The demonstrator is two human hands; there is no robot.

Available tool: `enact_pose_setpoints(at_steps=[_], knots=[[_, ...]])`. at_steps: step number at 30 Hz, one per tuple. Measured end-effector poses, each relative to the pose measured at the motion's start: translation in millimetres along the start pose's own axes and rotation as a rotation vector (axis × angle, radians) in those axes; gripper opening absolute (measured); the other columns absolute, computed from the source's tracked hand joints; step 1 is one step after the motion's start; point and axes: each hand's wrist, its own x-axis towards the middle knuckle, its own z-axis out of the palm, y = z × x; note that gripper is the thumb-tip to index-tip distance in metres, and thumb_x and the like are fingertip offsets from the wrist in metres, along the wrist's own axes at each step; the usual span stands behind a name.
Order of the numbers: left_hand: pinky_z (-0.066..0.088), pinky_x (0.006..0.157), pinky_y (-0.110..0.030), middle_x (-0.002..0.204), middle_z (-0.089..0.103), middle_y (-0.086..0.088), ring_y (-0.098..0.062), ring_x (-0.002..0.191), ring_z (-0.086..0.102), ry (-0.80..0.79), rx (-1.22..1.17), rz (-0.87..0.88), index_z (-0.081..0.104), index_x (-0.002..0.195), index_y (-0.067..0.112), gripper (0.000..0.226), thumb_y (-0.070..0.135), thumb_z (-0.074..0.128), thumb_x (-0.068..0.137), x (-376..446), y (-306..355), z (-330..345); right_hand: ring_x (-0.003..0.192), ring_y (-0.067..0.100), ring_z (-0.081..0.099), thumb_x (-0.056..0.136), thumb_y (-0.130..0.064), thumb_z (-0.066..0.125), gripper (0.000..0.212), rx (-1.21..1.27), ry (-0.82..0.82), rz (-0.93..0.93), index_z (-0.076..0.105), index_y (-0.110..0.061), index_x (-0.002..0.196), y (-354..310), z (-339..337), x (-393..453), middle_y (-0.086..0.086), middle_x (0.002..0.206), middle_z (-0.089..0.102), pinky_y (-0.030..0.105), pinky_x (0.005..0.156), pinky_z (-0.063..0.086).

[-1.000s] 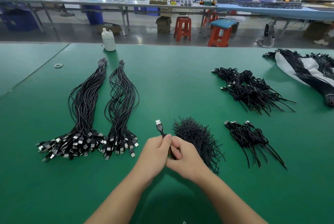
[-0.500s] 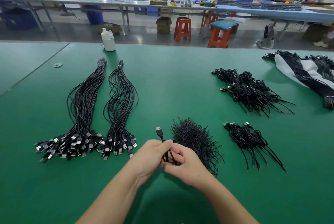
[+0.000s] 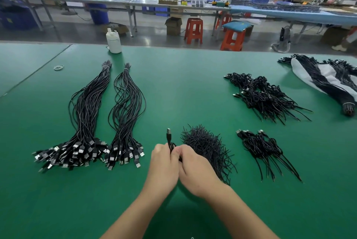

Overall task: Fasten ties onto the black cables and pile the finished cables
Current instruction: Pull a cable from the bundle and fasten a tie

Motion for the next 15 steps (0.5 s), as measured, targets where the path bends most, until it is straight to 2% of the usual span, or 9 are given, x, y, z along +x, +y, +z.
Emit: enact_pose_setpoints(at_steps=[3, 6, 9, 12, 15], knots=[[0.03, 0.064, -0.03, 0.085, 0.051, 0.004, -0.01, 0.076, 0.051, 0.029, 0.071, 0.012, 0.049, 0.079, 0.021, 0.032, 0.047, 0.046, 0.099, 1, -1, -2, 0.093, 0.035, 0.061, 0.105, -0.031, 0.032, 0.024, -0.023, 0.043, 0.039, 0.048, -0.018, 0.116, -2, 0, 0, 0.005, 0.112, 0.057, 0.044, 0.08, 0.047], [0.039, 0.064, -0.028, 0.083, 0.056, 0.008, -0.004, 0.072, 0.054, 0.078, 0.074, 0.053, 0.05, 0.089, 0.028, 0.033, 0.059, 0.061, 0.085, 6, -6, -12, 0.094, 0.036, 0.061, 0.105, -0.028, 0.03, 0.024, -0.035, 0.053, 0.036, 0.047, -0.016, 0.116, -1, 0, -2, 0.006, 0.113, 0.056, 0.045, 0.081, 0.046], [0.04, 0.06, -0.02, 0.073, 0.058, 0.01, -0.003, 0.059, 0.05, -0.028, -0.003, 0.104, 0.057, 0.1, 0.033, 0.03, 0.05, 0.073, 0.081, 15, -9, -22, 0.093, 0.037, 0.061, 0.105, -0.029, 0.03, 0.023, -0.068, 0.022, 0.033, 0.046, -0.016, 0.116, 0, -1, -3, 0.006, 0.116, 0.055, 0.045, 0.079, 0.046], [0.038, 0.054, -0.016, 0.059, 0.053, 0.012, -0.003, 0.053, 0.047, -0.072, 0.051, 0.248, 0.065, 0.084, 0.032, 0.012, 0.04, 0.074, 0.082, 19, -10, -28, 0.095, 0.038, 0.06, 0.104, -0.027, 0.031, 0.023, -0.076, -0.011, 0.007, 0.047, -0.017, 0.118, 0, -1, -2, 0.007, 0.119, 0.055, 0.043, 0.077, 0.045], [0.038, 0.054, -0.015, 0.054, 0.054, 0.017, -0.003, 0.053, 0.049, -0.104, 0.103, 0.281, 0.064, 0.078, 0.03, 0.012, 0.037, 0.073, 0.084, 23, -11, -32, 0.098, 0.036, 0.06, 0.103, -0.026, 0.031, 0.023, -0.009, -0.055, 0.005, 0.046, -0.018, 0.119, 2, 1, 0, 0.007, 0.12, 0.055, 0.044, 0.081, 0.047]])
